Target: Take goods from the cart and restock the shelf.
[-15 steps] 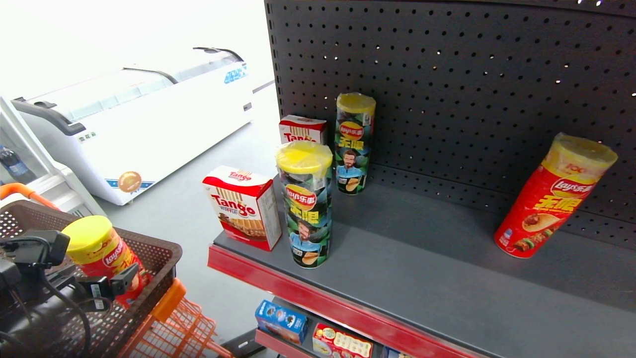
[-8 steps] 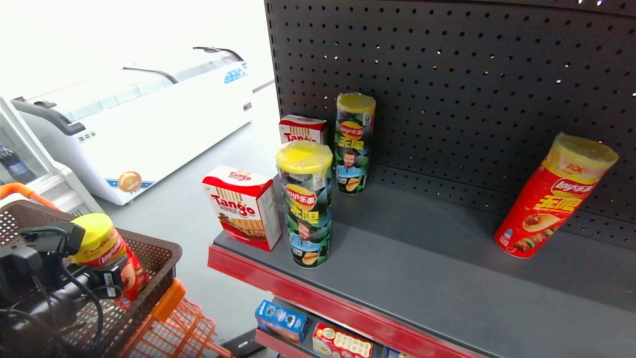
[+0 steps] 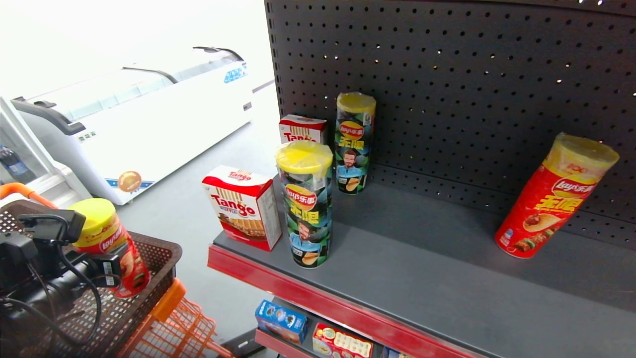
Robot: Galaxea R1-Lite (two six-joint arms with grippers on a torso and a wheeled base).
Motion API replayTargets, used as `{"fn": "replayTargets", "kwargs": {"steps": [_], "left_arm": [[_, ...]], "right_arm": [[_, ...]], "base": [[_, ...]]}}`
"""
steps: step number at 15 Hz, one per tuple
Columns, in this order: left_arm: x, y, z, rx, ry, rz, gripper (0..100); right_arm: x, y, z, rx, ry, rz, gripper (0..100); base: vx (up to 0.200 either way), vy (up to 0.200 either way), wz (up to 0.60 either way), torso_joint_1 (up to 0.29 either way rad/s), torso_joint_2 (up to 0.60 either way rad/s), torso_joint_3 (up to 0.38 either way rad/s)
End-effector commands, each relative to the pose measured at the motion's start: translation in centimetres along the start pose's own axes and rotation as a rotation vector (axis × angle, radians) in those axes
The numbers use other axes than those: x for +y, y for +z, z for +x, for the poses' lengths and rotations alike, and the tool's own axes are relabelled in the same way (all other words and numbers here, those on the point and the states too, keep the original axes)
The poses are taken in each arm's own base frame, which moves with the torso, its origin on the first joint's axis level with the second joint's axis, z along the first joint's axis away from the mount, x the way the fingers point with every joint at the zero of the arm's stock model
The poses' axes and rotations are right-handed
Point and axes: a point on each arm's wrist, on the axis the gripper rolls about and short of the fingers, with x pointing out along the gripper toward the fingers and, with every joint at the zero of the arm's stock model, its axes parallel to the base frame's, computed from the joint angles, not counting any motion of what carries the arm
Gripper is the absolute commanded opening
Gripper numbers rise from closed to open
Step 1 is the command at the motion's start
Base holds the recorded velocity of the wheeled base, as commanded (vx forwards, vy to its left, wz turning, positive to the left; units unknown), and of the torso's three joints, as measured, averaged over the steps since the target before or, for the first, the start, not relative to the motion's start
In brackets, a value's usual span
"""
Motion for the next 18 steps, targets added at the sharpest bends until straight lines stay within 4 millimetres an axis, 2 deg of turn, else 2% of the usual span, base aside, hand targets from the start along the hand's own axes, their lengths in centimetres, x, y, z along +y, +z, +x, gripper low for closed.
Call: {"fn": "replayTargets", "kwargs": {"steps": [1,3,5,7,8,10,11,13,18], "left_arm": [[-0.3,4.2,-2.7,-0.111,-0.025,0.019,0],[-0.4,6.3,-4.4,-0.162,-0.059,0.025,0],[-1.3,7.9,-4.8,-0.207,-0.103,0.028,0],[-2.5,10.5,-6.4,-0.25,-0.172,0.021,0],[-3.1,10.9,-7.3,-0.228,-0.22,0.011,0],[-4.7,10.7,-9.8,-0.221,-0.326,0.015,0],[-5.4,10.5,-11.8,-0.21,-0.395,0.005,0],[-5.6,9.9,-13.5,-0.154,-0.438,0.012,0],[-6.7,9.4,-15.9,-0.124,-0.604,-0.034,0]], "right_arm": [[0.0,0.0,0.0,0.001,0.0,0.0,100],[0.0,0.0,0.0,0.001,0.0,0.0,100],[0.0,0.0,0.0,0.001,0.0,0.0,100],[0.0,0.0,0.0,0.001,0.0,0.0,100],[0.0,0.0,0.0,0.001,0.0,0.0,100],[0.0,0.0,0.0,0.001,0.0,0.0,100],[0.0,0.0,0.0,0.001,0.0,0.0,100],[0.0,0.0,0.0,0.001,0.0,0.0,100],[0.0,0.0,0.0,0.001,0.0,0.0,100]], "base": [[0.0,0.0,0.0,0.0,0.0,0.0],[0.0,0.0,0.0,0.0,0.0,0.0],[0.0,0.0,0.0,0.0,0.0,0.0],[0.0,0.0,0.0,0.0,0.0,0.0],[0.0,0.0,0.0,0.0,0.0,0.0],[0.0,0.0,0.0,0.0,0.0,0.0],[0.0,0.0,0.0,0.0,0.0,0.0],[0.0,0.0,0.0,0.0,0.0,0.0],[0.0,0.0,0.0,0.0,0.0,0.0]]}}
